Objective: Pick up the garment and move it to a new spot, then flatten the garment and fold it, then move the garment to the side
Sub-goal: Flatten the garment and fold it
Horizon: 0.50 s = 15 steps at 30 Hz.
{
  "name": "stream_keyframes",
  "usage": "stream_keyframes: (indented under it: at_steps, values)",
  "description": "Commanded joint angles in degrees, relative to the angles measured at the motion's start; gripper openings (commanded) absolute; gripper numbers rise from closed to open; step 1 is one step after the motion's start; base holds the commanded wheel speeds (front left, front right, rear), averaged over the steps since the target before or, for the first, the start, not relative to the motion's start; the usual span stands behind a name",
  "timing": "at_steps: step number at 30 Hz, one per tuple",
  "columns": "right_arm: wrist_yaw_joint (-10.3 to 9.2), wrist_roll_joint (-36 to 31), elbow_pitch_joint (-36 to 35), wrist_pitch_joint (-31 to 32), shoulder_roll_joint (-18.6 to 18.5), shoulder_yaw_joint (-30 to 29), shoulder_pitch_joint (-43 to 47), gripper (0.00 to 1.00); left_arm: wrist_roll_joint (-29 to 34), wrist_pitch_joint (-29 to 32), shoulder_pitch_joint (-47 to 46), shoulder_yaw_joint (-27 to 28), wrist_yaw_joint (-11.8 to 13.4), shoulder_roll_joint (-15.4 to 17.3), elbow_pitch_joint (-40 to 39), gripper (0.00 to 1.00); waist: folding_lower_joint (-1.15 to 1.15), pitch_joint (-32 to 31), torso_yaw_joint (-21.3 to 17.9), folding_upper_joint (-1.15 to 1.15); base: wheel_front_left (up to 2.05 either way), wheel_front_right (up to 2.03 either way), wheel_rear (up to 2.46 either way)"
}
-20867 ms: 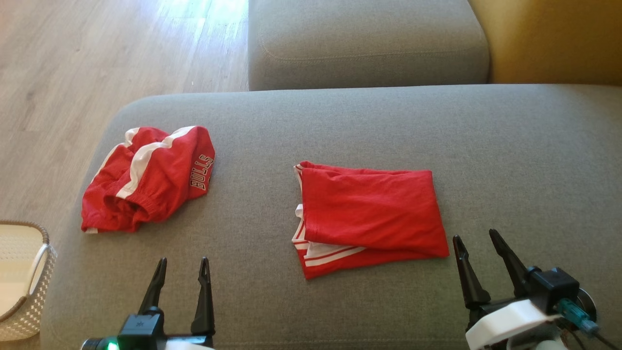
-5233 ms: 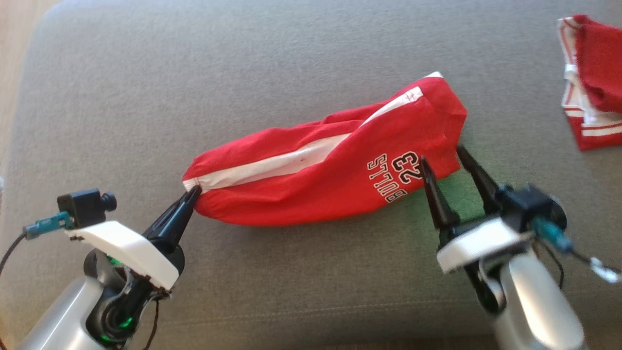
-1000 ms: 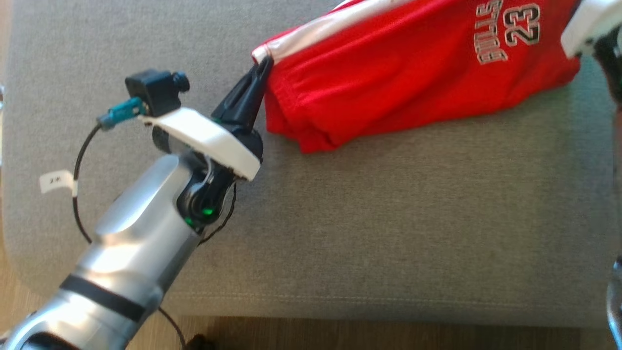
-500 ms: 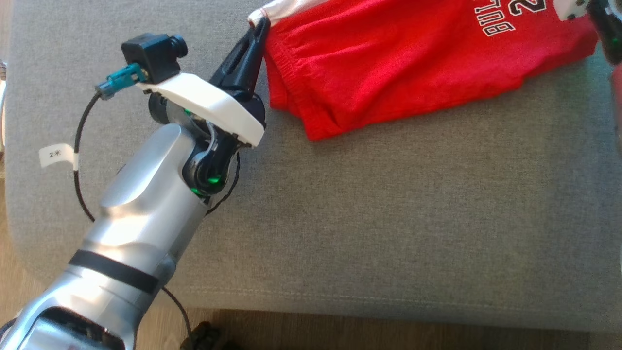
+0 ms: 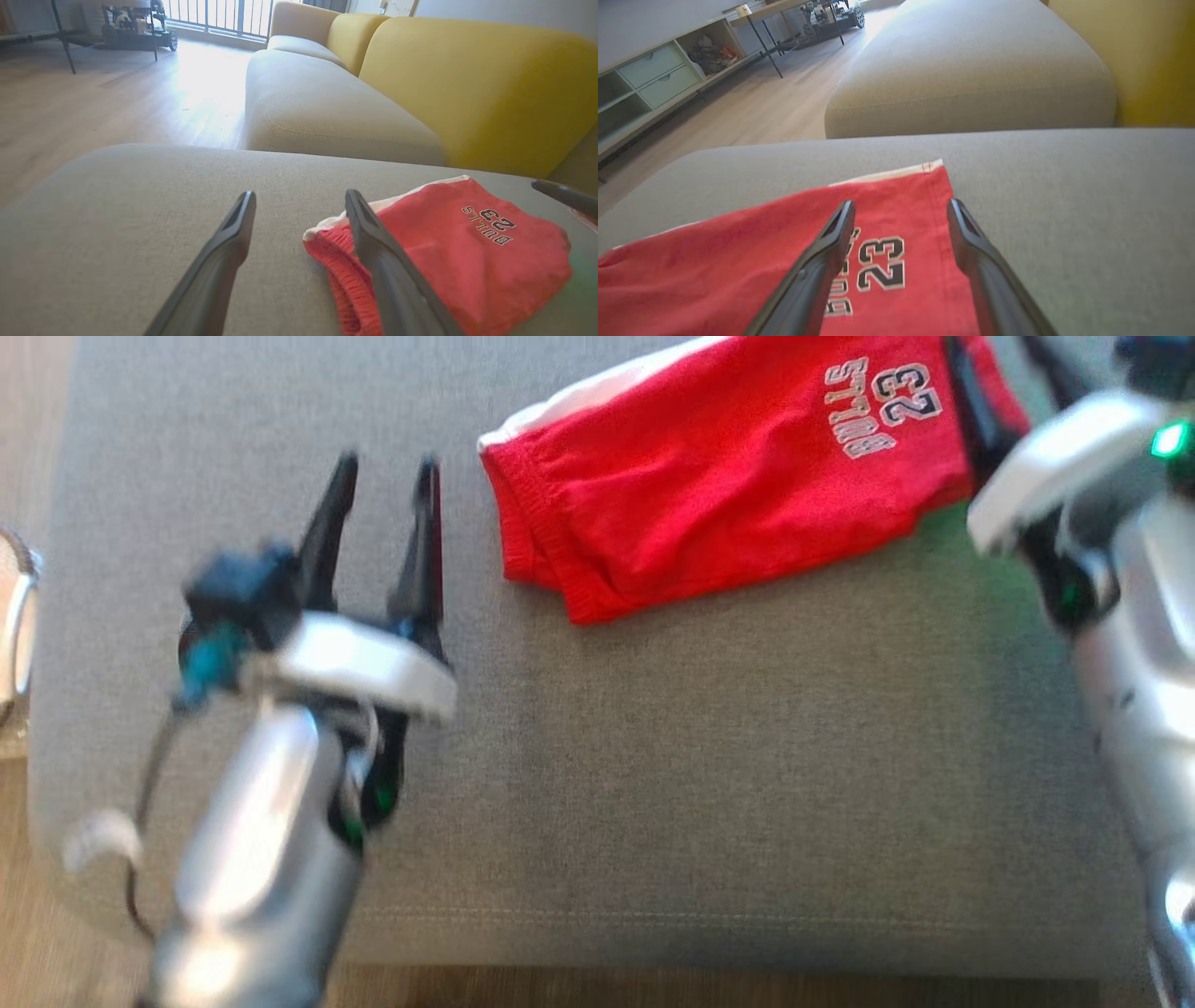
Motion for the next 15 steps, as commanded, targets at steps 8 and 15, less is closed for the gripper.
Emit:
stream_keyframes:
  at_steps: [8, 15]
  values:
    - [-0.02, 1.3, 4.8, 0.0, -4.3, -4.3, 3.4, 1.0, 16.4, -0.3, 17.0, 1.8, 7.6, -2.7, -18.3, 1.0, 0.0, -5.4, 4.8, 0.0, 0.0, 0.0, 0.0]
    - [-0.02, -4.3, 15.4, 0.9, -7.9, -8.3, -0.9, 1.0, 19.7, -0.3, 23.4, 0.1, 8.9, -4.2, -21.1, 1.0, 0.0, -4.4, 11.0, 0.0, 0.0, 0.0, 0.0]
